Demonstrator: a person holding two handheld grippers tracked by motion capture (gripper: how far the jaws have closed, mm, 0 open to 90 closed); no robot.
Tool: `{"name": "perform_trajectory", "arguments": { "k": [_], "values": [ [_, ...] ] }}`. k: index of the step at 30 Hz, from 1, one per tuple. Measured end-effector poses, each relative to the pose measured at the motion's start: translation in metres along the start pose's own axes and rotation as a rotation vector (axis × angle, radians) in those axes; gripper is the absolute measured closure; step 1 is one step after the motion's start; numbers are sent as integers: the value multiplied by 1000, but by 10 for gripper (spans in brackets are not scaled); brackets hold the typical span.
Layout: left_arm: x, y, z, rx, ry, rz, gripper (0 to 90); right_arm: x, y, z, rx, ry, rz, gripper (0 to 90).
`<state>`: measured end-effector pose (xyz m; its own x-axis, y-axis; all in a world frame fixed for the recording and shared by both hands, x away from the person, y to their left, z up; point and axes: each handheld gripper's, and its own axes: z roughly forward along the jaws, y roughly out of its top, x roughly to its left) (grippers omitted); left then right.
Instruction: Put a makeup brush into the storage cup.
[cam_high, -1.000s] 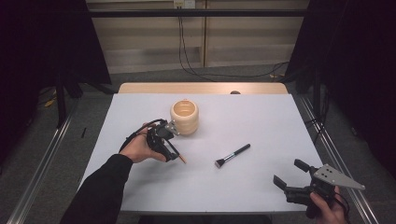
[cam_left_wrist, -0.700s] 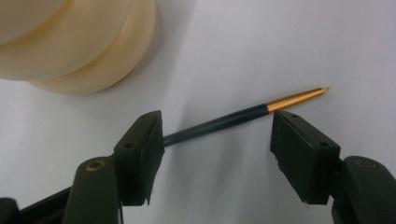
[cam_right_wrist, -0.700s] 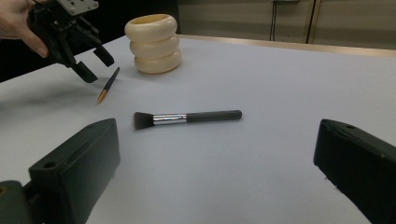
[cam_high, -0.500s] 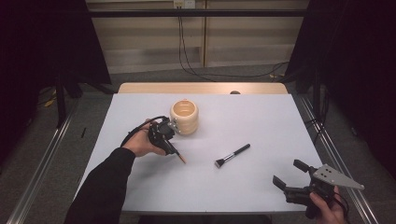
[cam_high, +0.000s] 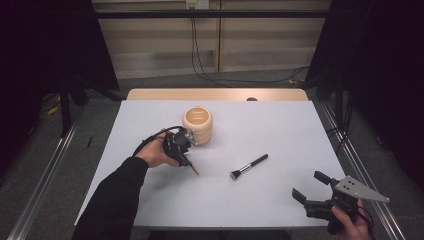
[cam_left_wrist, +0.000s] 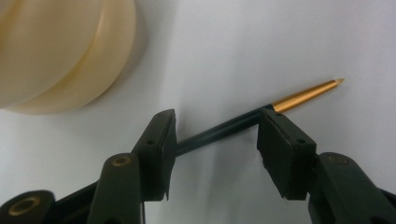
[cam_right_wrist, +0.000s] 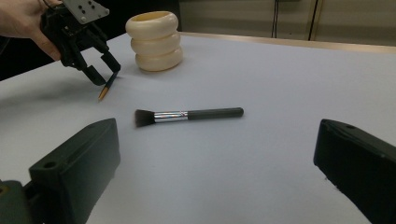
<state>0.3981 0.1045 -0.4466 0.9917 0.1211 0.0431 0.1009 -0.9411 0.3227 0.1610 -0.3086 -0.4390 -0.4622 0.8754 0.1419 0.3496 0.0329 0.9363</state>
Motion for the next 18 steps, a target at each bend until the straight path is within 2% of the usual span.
{"name": "perform_trajectory", "arguments": {
  "k": [2,5,6,7,9,11,12,14,15,18],
  "values": [
    [0,0,2,8,-17,11,495,0,0,0,1,0,1,0],
    [0,0,2,-1,-27,-8,521,0,0,0,0,0,0,0],
    [0,-1,3,-5,-49,-15,540,0,0,1,0,1,-1,0],
    [2,-1,2,6,-59,-1,575,0,0,0,0,1,-1,0],
    [3,-1,2,2,-89,-12,619,0,0,0,0,1,-3,0],
    [2,0,3,-2,-84,-32,640,0,0,1,2,0,-3,0],
    [4,1,2,22,-83,-8,647,0,0,1,4,2,-2,0],
    [2,1,3,14,-87,-36,665,0,0,1,3,2,-1,0],
    [0,3,4,23,-73,-41,673,0,0,1,4,1,-3,0],
    [-2,6,3,54,-91,-28,740,0,0,0,3,-2,4,0]
  ]
}}
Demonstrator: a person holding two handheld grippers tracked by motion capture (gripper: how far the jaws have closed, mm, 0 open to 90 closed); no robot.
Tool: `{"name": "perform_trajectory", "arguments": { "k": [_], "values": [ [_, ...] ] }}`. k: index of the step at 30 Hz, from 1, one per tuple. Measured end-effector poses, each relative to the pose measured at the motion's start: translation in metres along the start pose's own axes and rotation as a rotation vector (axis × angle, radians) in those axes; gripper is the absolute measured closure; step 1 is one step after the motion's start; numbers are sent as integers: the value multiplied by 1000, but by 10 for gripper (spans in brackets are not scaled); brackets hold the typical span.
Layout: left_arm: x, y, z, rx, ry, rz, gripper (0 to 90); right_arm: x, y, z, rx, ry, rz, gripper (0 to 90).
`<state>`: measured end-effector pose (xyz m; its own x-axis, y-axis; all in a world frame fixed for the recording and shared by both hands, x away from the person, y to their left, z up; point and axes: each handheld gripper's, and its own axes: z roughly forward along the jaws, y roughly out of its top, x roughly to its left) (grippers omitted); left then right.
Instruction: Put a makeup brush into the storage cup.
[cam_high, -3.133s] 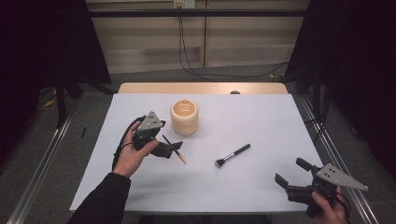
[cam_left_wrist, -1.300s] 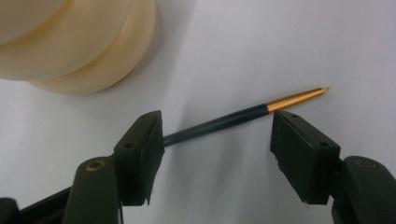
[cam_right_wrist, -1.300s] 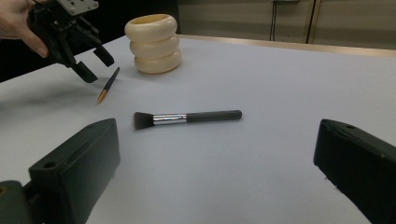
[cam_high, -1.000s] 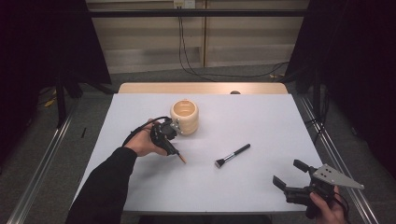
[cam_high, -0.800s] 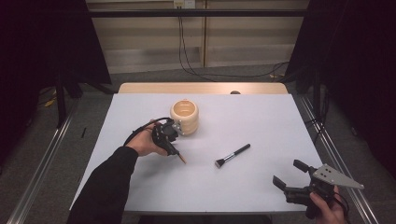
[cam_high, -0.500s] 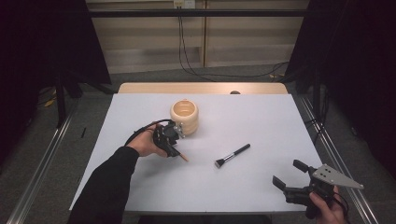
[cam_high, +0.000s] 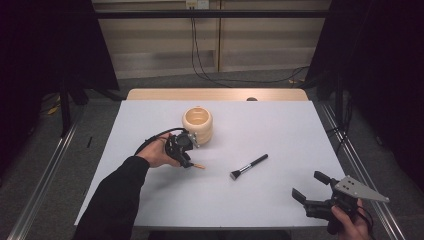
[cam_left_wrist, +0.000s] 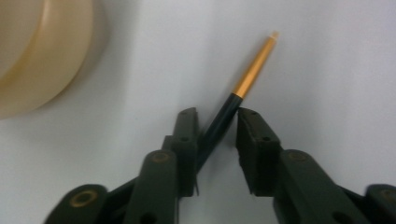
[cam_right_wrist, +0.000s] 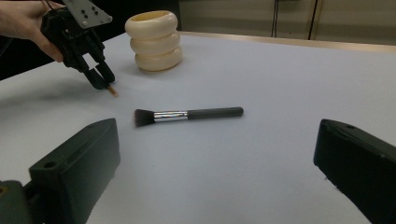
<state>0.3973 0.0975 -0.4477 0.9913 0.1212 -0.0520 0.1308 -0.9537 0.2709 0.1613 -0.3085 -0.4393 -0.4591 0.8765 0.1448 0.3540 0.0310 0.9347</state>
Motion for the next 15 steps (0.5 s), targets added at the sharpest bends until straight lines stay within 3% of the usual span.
{"name": "perform_trajectory", "arguments": {
  "k": [2,4,7,13,15],
  "values": [
    [0,0,0,1,-12,-6,769,0,0,0,0,3,-7,0],
    [-1,0,2,-21,11,-22,775,0,0,0,0,2,-5,0],
    [0,2,0,12,-12,-19,824,0,0,-1,-3,-5,-1,0],
    [-1,2,1,9,-6,-31,833,1,0,-1,0,-5,-6,1],
    [-2,1,1,-11,-9,-61,833,1,0,0,1,-5,-6,1]
  ]
}}
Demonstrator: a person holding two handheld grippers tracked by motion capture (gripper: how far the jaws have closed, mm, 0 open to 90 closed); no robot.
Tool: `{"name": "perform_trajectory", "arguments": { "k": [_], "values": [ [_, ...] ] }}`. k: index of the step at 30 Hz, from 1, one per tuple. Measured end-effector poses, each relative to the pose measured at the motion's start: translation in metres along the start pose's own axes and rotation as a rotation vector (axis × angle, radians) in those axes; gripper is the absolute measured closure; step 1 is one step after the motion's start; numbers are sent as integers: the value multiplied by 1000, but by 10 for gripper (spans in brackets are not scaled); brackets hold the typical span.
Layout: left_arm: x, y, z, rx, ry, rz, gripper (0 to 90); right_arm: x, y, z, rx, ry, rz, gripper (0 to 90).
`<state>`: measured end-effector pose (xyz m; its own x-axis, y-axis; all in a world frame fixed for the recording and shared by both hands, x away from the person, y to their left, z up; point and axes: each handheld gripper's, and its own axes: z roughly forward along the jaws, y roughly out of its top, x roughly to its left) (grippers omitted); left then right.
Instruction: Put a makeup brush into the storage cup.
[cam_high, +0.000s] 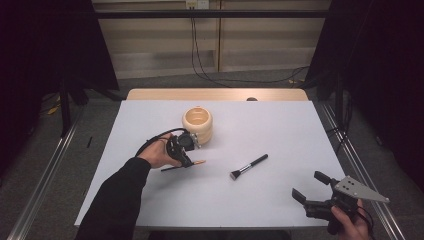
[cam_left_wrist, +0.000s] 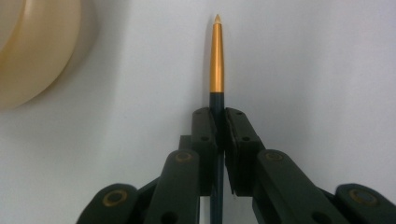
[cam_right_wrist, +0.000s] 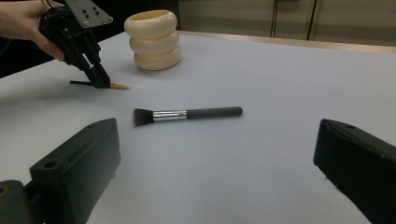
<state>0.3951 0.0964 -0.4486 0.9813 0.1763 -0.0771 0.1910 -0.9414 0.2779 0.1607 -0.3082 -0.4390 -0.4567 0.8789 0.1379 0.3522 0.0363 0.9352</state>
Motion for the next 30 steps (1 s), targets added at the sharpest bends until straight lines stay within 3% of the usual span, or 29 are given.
{"name": "perform_trajectory", "arguments": {
  "k": [3,4,5,7,9,13,16,21,26,27,30],
  "values": [
    [1,-2,-1,-5,11,-8,833,0,0,0,2,0,1,1],
    [4,-3,-2,-3,-15,-14,834,0,0,0,2,0,-2,1],
    [4,-5,-2,-35,-16,-47,834,0,0,-1,1,-2,2,1],
    [6,-6,-3,-18,-19,-24,834,0,0,-1,2,-1,-5,1],
    [4,-7,-1,-65,-16,-77,834,0,0,-1,1,-2,-6,1],
    [4,-7,-3,-61,-43,-84,834,0,-1,-1,3,-3,-3,1],
    [4,-9,-4,-89,-43,-118,834,0,-1,-1,1,-6,4,1],
    [2,-12,-9,-106,-42,-119,834,-1,-1,-1,6,-4,-13,1],
    [3,-15,-17,-129,-38,-122,834,0,0,0,3,-5,1,1],
    [1,-15,-17,-147,-34,-143,834,0,0,0,3,-2,-4,1],
    [1,-18,-21,-167,-45,-142,834,0,0,0,3,-1,-4,1]
  ]
}}
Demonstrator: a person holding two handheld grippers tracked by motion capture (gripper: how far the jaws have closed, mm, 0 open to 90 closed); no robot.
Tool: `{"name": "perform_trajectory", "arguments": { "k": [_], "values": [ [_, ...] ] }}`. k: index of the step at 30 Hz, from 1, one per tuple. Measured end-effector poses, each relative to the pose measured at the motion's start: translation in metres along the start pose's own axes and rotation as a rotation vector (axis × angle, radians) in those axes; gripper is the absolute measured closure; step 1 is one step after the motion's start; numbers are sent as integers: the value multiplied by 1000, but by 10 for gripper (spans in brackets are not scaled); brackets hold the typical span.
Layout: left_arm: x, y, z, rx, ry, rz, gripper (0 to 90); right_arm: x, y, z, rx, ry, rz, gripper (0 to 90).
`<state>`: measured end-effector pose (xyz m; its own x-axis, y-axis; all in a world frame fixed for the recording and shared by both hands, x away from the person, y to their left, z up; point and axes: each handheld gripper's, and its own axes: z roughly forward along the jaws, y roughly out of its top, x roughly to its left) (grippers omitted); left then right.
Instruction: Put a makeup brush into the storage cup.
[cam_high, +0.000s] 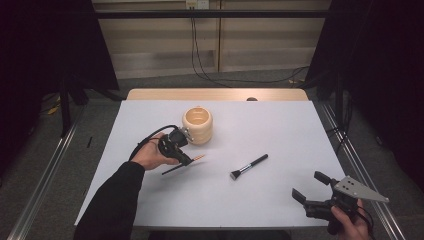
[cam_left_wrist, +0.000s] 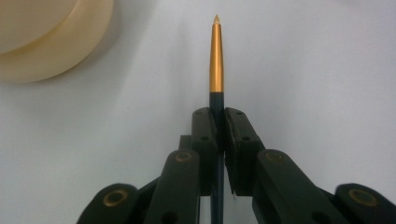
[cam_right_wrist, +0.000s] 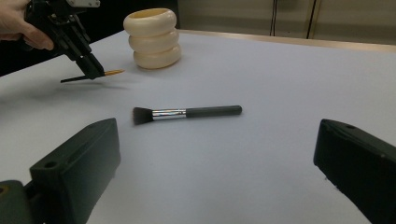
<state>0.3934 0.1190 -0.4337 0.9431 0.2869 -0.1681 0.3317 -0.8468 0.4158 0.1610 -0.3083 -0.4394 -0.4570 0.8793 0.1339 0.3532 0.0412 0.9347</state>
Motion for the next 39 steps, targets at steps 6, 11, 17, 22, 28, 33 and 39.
{"name": "perform_trajectory", "arguments": {
  "k": [6,11,17,22,28,33,39],
  "values": [
    [-4,-3,-5,-54,13,-16,834,0,0,0,1,-3,2,1],
    [-7,-7,-10,-85,16,-29,834,0,0,-1,1,-3,0,1],
    [-12,-11,-15,-155,36,-52,834,0,0,-1,6,-5,-9,1],
    [-15,-12,-20,-176,49,-52,834,0,0,-1,5,-4,-10,1],
    [-22,-13,-21,-242,75,-109,834,0,0,-1,6,-5,-11,1],
    [-25,-16,-25,-310,85,-118,834,0,0,0,1,-6,-4,1],
    [-29,-22,-32,-417,101,-151,834,1,0,0,4,-4,-3,1]
  ]
}}
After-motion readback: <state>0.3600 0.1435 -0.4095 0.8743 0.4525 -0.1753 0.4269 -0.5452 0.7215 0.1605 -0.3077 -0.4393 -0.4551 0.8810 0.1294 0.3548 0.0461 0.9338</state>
